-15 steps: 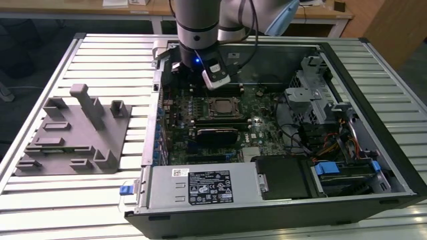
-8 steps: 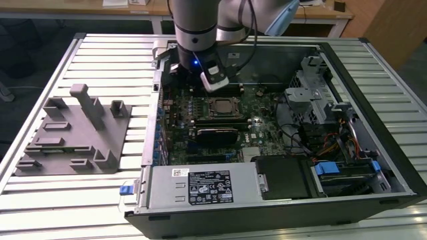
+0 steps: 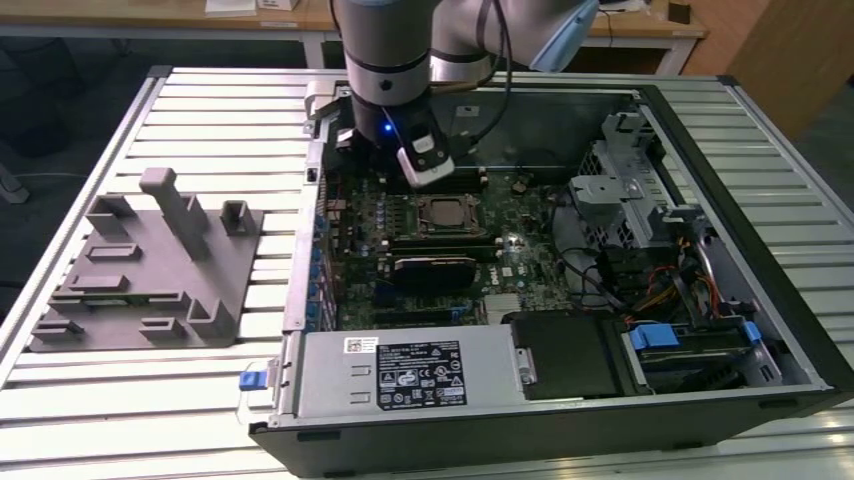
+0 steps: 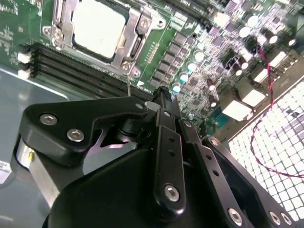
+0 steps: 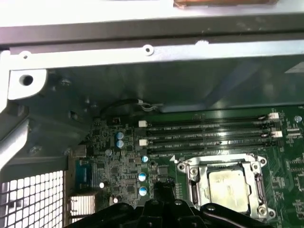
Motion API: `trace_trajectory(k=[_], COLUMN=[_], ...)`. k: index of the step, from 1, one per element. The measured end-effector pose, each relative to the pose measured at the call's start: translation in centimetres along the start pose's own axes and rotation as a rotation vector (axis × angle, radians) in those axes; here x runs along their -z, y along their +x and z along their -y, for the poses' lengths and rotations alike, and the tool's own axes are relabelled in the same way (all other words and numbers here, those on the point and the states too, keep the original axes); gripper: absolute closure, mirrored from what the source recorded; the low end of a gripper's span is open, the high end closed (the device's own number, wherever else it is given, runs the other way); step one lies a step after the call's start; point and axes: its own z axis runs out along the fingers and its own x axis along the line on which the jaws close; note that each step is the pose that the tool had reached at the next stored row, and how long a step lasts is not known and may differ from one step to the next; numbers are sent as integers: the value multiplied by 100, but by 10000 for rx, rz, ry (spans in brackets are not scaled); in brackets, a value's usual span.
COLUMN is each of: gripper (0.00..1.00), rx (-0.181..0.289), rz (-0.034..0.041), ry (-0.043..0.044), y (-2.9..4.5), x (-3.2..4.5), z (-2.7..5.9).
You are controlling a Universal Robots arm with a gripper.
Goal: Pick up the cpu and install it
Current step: 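Install the first cpu locking lever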
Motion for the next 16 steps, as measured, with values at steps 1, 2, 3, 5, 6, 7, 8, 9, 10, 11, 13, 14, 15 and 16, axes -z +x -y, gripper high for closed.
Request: trace_trajectory(k=[1,2,3,5,6,7,8,9,10,11,13,14,15,16], gripper=[89,89,89,89,89,89,89,89,89,89,89,89,89,89], rx=[-1,-3,-4,-7,-6,-8,-9,-12,-13,-15,-19,-20,-22,-22], rz=[-11,-22,-27,-32,-34,-39,-46,-53,-59,-66,-77,-80,-83,-86], ry=[-136,-270,-342,-410,-456,-524,-613,-700,-785,-879,-1033,-1082,-1109,-1149], y=[0,-1,-1,-1,-1,-1,-1,-1,-1,-1,-1,-1,0,-1], x=[1,2,2,5,7,8,9,11,12,14,17,17,18,18], z=[3,7,8,8,8,8,8,8,7,7,7,6,6,6])
